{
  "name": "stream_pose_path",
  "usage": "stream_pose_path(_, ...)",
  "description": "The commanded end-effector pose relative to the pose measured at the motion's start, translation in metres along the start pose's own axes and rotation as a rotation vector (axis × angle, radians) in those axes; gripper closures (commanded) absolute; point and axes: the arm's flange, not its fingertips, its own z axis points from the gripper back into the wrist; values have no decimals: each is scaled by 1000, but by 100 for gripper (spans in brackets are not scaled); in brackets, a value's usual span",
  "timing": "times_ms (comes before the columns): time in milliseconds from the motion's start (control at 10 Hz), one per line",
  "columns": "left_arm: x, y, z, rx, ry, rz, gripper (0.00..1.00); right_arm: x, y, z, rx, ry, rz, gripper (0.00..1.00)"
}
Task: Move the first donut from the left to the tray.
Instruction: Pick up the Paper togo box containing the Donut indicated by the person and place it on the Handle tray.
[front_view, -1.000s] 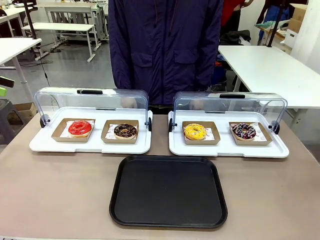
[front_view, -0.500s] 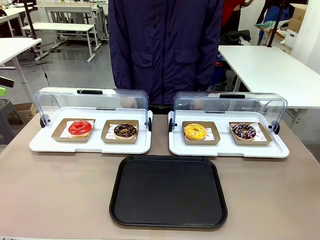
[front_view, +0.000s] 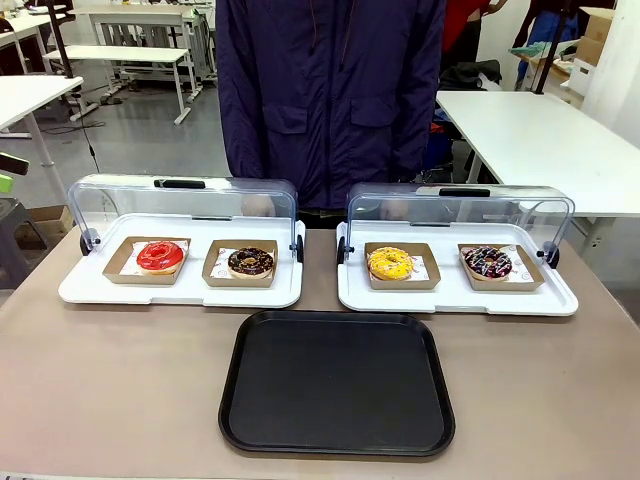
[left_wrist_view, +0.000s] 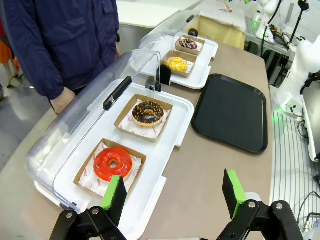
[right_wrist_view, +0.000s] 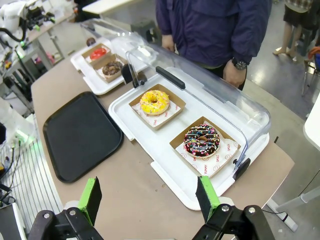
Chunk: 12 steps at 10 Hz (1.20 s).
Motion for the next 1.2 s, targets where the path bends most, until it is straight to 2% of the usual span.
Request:
stream_pose_path(0, -1, 0, 0, -6, -18, -23, 0, 2, -2, 0, 4, -24, 29, 0)
stream_pose_path(1100, -1, 0, 0, -6, -18, -23, 0, 2, -2, 0, 4, -24, 29, 0)
